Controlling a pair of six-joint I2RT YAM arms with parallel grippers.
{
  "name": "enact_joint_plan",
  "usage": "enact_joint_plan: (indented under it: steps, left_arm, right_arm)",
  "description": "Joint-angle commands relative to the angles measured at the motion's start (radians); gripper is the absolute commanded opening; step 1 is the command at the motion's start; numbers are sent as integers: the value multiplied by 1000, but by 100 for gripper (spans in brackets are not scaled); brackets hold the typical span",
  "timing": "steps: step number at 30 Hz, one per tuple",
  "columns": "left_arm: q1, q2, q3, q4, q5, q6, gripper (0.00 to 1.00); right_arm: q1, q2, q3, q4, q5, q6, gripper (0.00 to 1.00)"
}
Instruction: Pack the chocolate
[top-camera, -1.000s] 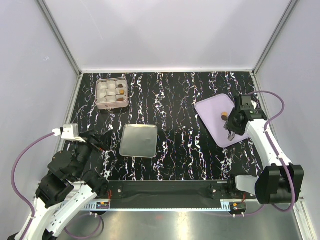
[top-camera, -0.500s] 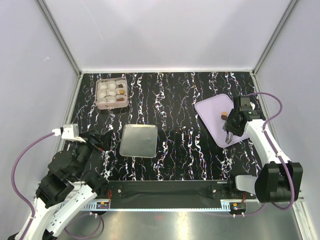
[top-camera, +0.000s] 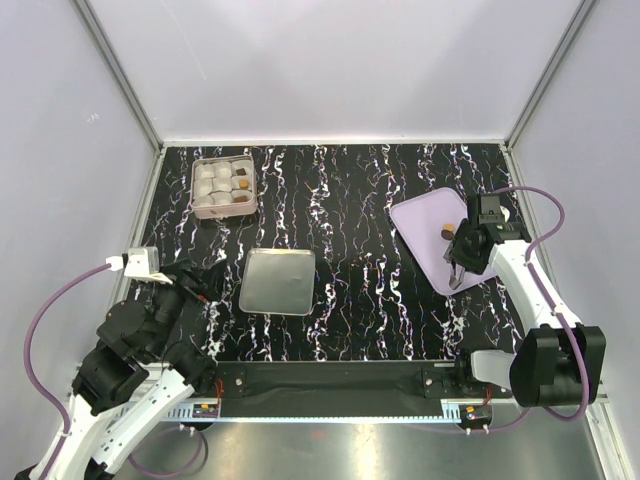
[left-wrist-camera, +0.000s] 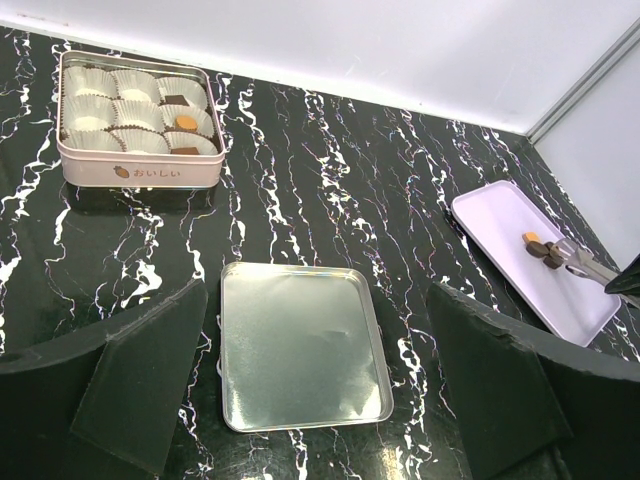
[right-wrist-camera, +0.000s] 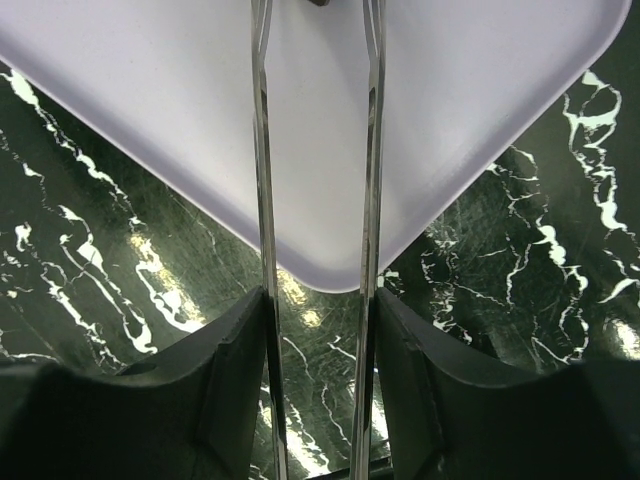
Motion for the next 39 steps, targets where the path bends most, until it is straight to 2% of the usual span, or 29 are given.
enact_joint_plan:
  steps: [1, 8, 22, 26, 29, 32, 39]
  left_arm:
    - [1, 13, -4, 57, 13, 4, 99]
    - [1, 13, -4, 57, 13, 4, 99]
    - [1, 13, -4, 56, 10, 4, 99]
    - [1, 11, -4, 57, 7, 4, 99]
    - [1, 11, -4, 56, 5, 4, 99]
    - [1, 11, -2, 56, 7, 6, 99]
    - [1, 4, -1, 57, 5, 6, 99]
  right_arm:
    - [0, -31, -10, 43, -37, 22, 52]
    - [0, -22, -28, 68, -69, 37, 52]
    - [-2, 36, -28, 99, 27, 30, 50]
    - [-2, 50, -19, 105, 24, 28, 44]
    - [0, 35, 19, 59, 23, 33, 39]
    - [0, -16, 91, -60, 5, 22, 35]
    - [35, -50, 295, -122, -176, 25, 34]
